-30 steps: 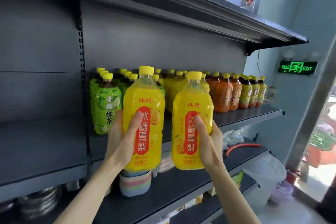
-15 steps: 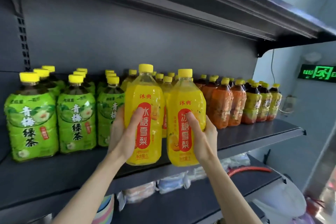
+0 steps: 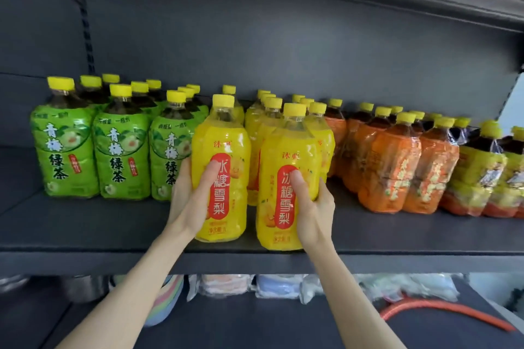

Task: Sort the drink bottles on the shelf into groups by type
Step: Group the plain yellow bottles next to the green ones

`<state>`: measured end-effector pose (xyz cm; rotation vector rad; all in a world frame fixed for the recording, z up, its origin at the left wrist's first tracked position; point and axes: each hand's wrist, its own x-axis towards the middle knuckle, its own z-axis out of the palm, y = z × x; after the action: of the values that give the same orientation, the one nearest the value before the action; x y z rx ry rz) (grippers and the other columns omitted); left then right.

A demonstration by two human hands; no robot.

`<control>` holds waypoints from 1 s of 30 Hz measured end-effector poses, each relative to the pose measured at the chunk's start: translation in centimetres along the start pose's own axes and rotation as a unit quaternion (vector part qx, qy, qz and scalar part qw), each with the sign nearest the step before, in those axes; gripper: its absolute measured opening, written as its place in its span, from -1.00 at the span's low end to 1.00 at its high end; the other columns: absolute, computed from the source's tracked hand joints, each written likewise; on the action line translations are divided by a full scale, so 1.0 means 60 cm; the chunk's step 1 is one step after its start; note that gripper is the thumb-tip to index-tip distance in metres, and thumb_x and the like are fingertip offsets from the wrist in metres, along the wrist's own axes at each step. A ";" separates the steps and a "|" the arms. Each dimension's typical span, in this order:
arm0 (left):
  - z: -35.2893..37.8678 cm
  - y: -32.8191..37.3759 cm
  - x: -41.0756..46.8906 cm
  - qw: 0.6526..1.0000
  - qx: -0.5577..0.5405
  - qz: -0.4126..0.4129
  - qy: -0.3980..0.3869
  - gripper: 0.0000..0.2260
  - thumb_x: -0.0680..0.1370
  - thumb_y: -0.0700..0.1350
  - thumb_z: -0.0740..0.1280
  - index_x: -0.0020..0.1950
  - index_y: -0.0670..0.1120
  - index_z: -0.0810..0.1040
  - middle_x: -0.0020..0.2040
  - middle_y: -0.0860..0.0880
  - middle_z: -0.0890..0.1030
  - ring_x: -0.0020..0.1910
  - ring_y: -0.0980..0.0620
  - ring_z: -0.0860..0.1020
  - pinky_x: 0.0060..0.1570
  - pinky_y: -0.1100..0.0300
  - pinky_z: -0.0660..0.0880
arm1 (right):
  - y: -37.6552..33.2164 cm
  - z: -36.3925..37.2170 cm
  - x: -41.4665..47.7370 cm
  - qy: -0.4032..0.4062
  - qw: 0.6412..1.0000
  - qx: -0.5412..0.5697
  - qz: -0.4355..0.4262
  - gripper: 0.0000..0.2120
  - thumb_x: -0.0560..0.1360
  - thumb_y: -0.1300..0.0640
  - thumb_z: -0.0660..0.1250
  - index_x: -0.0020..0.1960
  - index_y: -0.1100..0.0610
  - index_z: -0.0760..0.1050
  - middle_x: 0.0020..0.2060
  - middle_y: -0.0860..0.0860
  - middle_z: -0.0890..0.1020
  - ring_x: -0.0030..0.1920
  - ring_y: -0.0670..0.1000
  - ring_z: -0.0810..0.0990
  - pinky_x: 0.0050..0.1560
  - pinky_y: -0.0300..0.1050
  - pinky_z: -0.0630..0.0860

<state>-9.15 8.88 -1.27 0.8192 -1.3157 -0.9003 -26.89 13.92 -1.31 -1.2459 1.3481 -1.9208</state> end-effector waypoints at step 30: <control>0.010 -0.043 0.053 0.925 0.337 0.119 0.130 -0.48 0.45 0.10 0.41 0.26 -0.23 0.52 0.09 -0.16 0.54 -0.01 -0.11 0.57 -0.10 0.07 0.46 | 0.030 0.024 0.017 0.013 0.999 0.022 -0.030 -0.47 0.22 -0.36 0.31 0.13 -0.19 0.46 0.05 -0.08 0.66 0.02 -0.05 0.67 -0.07 -0.21 0.62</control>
<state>-9.85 4.90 -2.13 1.2238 -1.4584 -0.1130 -26.32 11.69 -2.40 -1.2577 1.2867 -2.0045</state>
